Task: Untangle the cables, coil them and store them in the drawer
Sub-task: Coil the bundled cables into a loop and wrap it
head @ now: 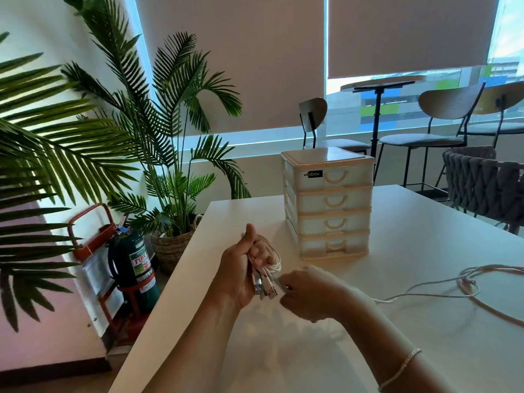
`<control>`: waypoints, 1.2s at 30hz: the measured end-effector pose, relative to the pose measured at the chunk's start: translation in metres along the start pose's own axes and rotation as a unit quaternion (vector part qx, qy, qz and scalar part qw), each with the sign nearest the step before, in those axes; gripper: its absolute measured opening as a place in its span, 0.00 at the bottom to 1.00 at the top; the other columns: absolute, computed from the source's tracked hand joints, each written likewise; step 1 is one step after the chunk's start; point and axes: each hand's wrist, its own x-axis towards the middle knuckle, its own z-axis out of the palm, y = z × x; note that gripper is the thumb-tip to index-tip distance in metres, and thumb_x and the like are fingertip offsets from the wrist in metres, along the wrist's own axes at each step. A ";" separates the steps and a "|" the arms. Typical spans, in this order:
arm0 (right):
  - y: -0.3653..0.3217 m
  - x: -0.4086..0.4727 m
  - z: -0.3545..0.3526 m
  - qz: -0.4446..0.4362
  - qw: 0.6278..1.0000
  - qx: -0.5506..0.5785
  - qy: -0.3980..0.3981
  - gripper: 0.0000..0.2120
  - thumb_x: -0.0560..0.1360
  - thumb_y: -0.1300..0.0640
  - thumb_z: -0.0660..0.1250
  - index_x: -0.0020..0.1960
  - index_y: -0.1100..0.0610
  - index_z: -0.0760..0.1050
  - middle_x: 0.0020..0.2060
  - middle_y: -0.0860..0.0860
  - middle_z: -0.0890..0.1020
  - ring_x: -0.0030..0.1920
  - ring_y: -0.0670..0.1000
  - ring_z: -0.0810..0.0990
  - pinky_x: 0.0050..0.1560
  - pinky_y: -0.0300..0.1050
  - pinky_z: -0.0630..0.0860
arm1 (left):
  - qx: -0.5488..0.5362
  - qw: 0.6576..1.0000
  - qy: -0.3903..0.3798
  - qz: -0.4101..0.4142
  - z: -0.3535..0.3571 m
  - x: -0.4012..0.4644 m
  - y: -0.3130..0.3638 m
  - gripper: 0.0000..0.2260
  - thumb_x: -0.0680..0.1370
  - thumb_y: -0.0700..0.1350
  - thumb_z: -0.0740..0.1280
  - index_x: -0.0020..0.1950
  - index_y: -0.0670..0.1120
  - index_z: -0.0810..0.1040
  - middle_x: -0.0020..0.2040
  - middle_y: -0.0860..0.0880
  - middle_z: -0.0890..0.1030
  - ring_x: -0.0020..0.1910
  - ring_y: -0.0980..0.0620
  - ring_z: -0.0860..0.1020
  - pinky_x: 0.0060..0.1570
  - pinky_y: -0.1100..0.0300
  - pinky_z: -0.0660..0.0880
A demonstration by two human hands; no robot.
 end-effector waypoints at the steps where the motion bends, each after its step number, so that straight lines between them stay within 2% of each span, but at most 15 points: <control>1: -0.001 -0.001 0.000 -0.001 1.000 -0.030 0.008 0.09 0.75 0.58 0.57 0.51 0.58 0.73 0.43 0.56 0.81 0.36 0.53 0.79 0.38 0.46 0.77 | 0.066 0.998 0.002 0.011 0.001 -0.001 -0.001 0.15 0.70 0.53 0.62 0.32 0.44 0.63 0.21 0.51 0.64 0.22 0.54 0.64 0.30 0.61 0.71; 3: -0.003 -0.003 -0.001 -0.001 0.998 -0.056 0.018 0.11 0.75 0.56 0.60 0.56 0.55 0.74 0.47 0.55 0.78 0.45 0.55 0.79 0.43 0.46 0.75 | 0.192 0.981 -0.001 0.036 0.002 -0.003 -0.006 0.18 0.70 0.55 0.62 0.31 0.43 0.63 0.23 0.49 0.64 0.26 0.51 0.66 0.30 0.62 0.72; 5: -0.004 -0.005 -0.003 -0.001 0.998 -0.055 0.017 0.13 0.75 0.54 0.62 0.59 0.53 0.75 0.51 0.53 0.78 0.49 0.55 0.78 0.46 0.45 0.75 | 0.288 0.955 -0.006 0.068 0.002 -0.003 -0.011 0.18 0.70 0.57 0.62 0.31 0.44 0.64 0.23 0.49 0.66 0.25 0.51 0.68 0.29 0.64 0.72; 8: -0.004 -0.005 -0.002 -0.007 0.999 -0.046 0.015 0.13 0.75 0.53 0.64 0.59 0.53 0.75 0.51 0.52 0.79 0.49 0.53 0.79 0.48 0.44 0.77 | 0.405 0.909 0.010 0.103 0.001 0.000 -0.016 0.20 0.69 0.60 0.62 0.32 0.43 0.66 0.21 0.52 0.70 0.21 0.55 0.70 0.28 0.64 0.70; 10: -0.004 -0.004 0.000 -0.015 0.999 -0.044 0.023 0.12 0.75 0.53 0.65 0.57 0.54 0.75 0.50 0.52 0.79 0.48 0.52 0.79 0.49 0.45 0.78 | 0.454 0.882 0.036 0.124 0.000 0.003 -0.018 0.20 0.71 0.59 0.63 0.36 0.42 0.67 0.22 0.51 0.72 0.20 0.58 0.71 0.27 0.66 0.70; 14: -0.004 -0.005 -0.001 -0.033 0.997 -0.060 0.042 0.11 0.75 0.51 0.64 0.54 0.55 0.77 0.48 0.53 0.80 0.46 0.52 0.79 0.46 0.44 0.77 | 0.530 0.821 0.075 0.199 -0.002 0.006 -0.018 0.16 0.76 0.49 0.65 0.41 0.37 0.67 0.32 0.37 0.75 0.22 0.59 0.74 0.26 0.72 0.69; 17: -0.003 -0.008 -0.007 -0.046 0.995 -0.039 0.077 0.10 0.74 0.48 0.65 0.50 0.53 0.78 0.43 0.51 0.80 0.41 0.50 0.77 0.39 0.41 0.73 | 0.595 0.755 0.075 0.265 -0.015 0.013 -0.019 0.15 0.75 0.45 0.68 0.35 0.45 0.63 0.32 0.45 0.69 0.29 0.54 0.73 0.35 0.67 0.71; 19: 0.001 -0.009 -0.011 -0.053 0.993 -0.009 0.109 0.11 0.73 0.45 0.67 0.47 0.51 0.80 0.39 0.49 0.80 0.39 0.50 0.78 0.38 0.41 0.73 | 0.625 0.733 0.040 0.264 -0.019 0.012 -0.018 0.17 0.75 0.45 0.68 0.33 0.48 0.60 0.31 0.49 0.66 0.30 0.52 0.70 0.37 0.67 0.70; 21: 0.009 -0.010 -0.016 -0.051 0.988 0.030 0.140 0.11 0.71 0.43 0.69 0.46 0.50 0.80 0.38 0.48 0.81 0.38 0.48 0.79 0.40 0.44 0.77 | 0.629 0.748 -0.004 0.211 -0.013 0.006 -0.016 0.15 0.77 0.48 0.64 0.36 0.47 0.61 0.31 0.50 0.67 0.26 0.57 0.70 0.31 0.69 0.69; 24: 0.020 -0.010 -0.020 -0.056 0.974 0.090 0.200 0.10 0.66 0.43 0.72 0.43 0.48 0.82 0.37 0.45 0.84 0.38 0.45 0.81 0.44 0.47 0.79 | 0.582 0.809 -0.066 0.055 0.003 -0.003 -0.013 0.14 0.79 0.56 0.54 0.49 0.45 0.66 0.28 0.48 0.73 0.20 0.58 0.73 0.24 0.65 0.71; 26: 0.026 -0.010 -0.022 -0.065 0.962 0.123 0.234 0.08 0.64 0.45 0.74 0.41 0.46 0.82 0.36 0.43 0.83 0.37 0.42 0.81 0.43 0.45 0.79 | 0.562 0.821 -0.100 0.006 0.007 -0.006 -0.013 0.22 0.76 0.62 0.48 0.52 0.44 0.66 0.26 0.48 0.75 0.21 0.54 0.75 0.26 0.63 0.72; 29: 0.031 -0.011 -0.023 -0.070 0.954 0.156 0.248 0.06 0.63 0.47 0.75 0.39 0.42 0.80 0.35 0.41 0.82 0.37 0.40 0.80 0.44 0.42 0.79 | 0.514 0.842 -0.150 -0.070 0.004 -0.007 -0.015 0.39 0.69 0.68 0.43 0.52 0.35 0.71 0.25 0.47 0.76 0.24 0.50 0.76 0.31 0.62 0.74; 31: 0.032 -0.012 -0.024 -0.077 0.950 0.175 0.248 0.07 0.63 0.48 0.75 0.36 0.39 0.77 0.34 0.42 0.82 0.36 0.41 0.81 0.42 0.40 0.79 | 0.471 0.854 -0.192 -0.110 0.002 -0.007 -0.014 0.43 0.65 0.74 0.44 0.49 0.37 0.73 0.25 0.48 0.76 0.23 0.52 0.76 0.34 0.60 0.74; 33: 0.034 -0.014 -0.026 -0.076 0.938 0.206 0.270 0.07 0.63 0.49 0.76 0.34 0.41 0.78 0.33 0.43 0.83 0.35 0.43 0.81 0.40 0.39 0.79 | 0.441 0.861 -0.221 -0.125 0.000 -0.008 -0.013 0.43 0.56 0.81 0.50 0.42 0.42 0.71 0.24 0.51 0.74 0.21 0.55 0.73 0.35 0.59 0.73; 36: 0.045 -0.016 -0.031 -0.055 0.908 0.269 0.316 0.08 0.64 0.52 0.75 0.32 0.41 0.78 0.32 0.44 0.83 0.36 0.43 0.81 0.43 0.41 0.79 | 0.460 0.848 -0.245 -0.099 0.002 -0.011 -0.013 0.48 0.56 0.80 0.54 0.39 0.33 0.70 0.21 0.53 0.70 0.18 0.58 0.68 0.32 0.62 0.75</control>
